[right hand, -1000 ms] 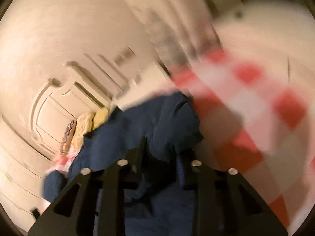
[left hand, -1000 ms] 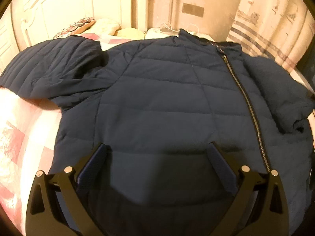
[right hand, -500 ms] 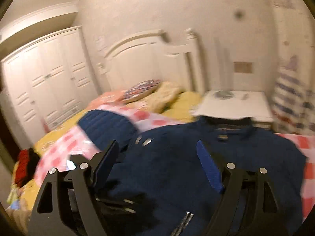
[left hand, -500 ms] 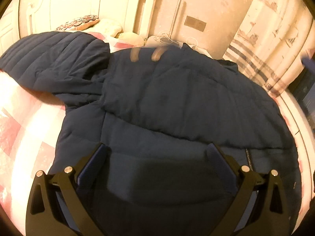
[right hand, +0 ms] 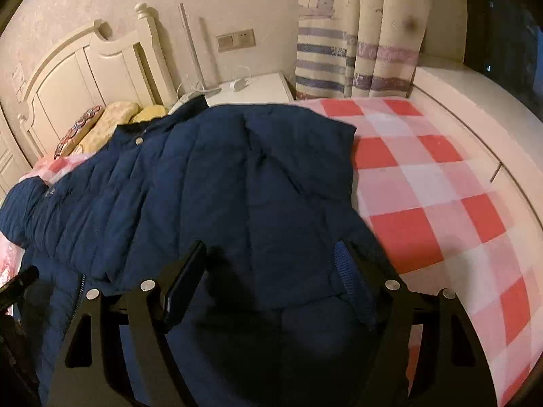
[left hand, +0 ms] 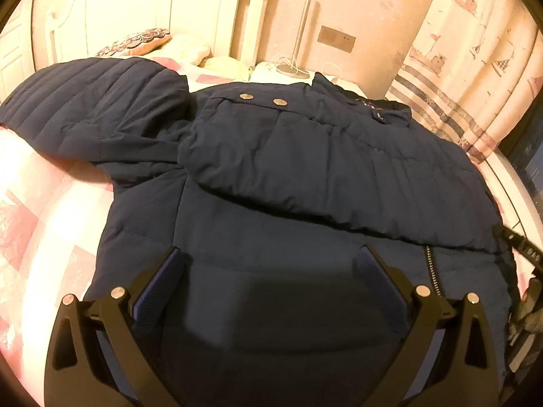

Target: Fold large clothes

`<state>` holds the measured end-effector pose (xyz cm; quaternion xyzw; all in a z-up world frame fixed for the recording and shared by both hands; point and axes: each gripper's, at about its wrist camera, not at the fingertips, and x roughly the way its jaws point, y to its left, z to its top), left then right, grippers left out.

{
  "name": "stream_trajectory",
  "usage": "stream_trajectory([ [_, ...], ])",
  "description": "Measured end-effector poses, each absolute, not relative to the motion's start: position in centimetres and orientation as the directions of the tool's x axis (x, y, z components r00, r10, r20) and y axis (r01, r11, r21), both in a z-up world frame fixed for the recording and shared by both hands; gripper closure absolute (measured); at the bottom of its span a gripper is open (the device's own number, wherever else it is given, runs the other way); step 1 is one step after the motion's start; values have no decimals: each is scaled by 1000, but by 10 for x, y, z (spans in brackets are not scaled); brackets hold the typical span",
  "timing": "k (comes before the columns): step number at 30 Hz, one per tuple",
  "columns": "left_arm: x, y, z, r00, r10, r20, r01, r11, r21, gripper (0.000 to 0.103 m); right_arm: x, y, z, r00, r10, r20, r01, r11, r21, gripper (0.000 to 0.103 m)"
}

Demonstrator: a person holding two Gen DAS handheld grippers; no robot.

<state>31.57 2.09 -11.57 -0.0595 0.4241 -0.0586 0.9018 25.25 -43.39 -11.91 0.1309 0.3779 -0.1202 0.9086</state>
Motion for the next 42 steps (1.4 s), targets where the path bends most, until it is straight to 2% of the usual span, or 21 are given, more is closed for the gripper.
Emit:
stream_trajectory([
  [4,317,14,-116,629,-133,-766,58,991,-124,2,263,-416,-105,713,-138,-687,289,951,110,29],
  [7,318,6,-111,637,-55,-769,32,998,-45,2,280,-397,-89,718,-131,-683,241,968,69,28],
  [9,318,-3,-94,685,-30,-728,42,999,-1,2,287,-377,-79,720,-130,-682,212,977,38,27],
  [12,331,-18,-66,731,-71,-678,90,996,-7,2,300,-356,-74,726,-102,-680,168,985,31,26],
  [14,349,-27,-64,713,-94,-695,112,994,-19,2,308,-346,-83,707,-85,-702,148,988,29,26],
  [16,372,-35,-79,686,-37,-727,97,995,40,2,320,-337,-115,619,-120,-776,126,991,-53,24],
  [18,392,-36,-110,621,-11,-784,110,991,74,2,320,-338,-122,612,-112,-783,120,992,-48,24],
  [21,393,-31,-116,624,-48,-780,126,991,40,2,320,-347,-112,584,-99,-805,130,991,-27,24],
  [24,395,-33,-118,622,-35,-782,125,991,56,2,328,-360,-93,646,-133,-751,177,984,-23,23],
  [27,398,-35,-119,621,-34,-783,124,991,55,2,350,-378,-85,694,-135,-707,233,972,44,18],
  [31,395,-34,-121,623,-41,-781,125,991,48,2,393,-394,-126,567,-113,-816,263,964,50,15],
  [35,394,-31,-119,625,-56,-779,125,992,30,2,379,-381,-111,542,-145,-828,299,954,29,15],
  [38,390,-25,-116,637,-79,-767,123,992,0,2,336,-345,-91,652,-77,-754,206,975,79,15],
  [42,373,2,-96,719,-144,-680,79,989,-126,2,309,-301,-126,597,-117,-794,78,993,-88,13],
])
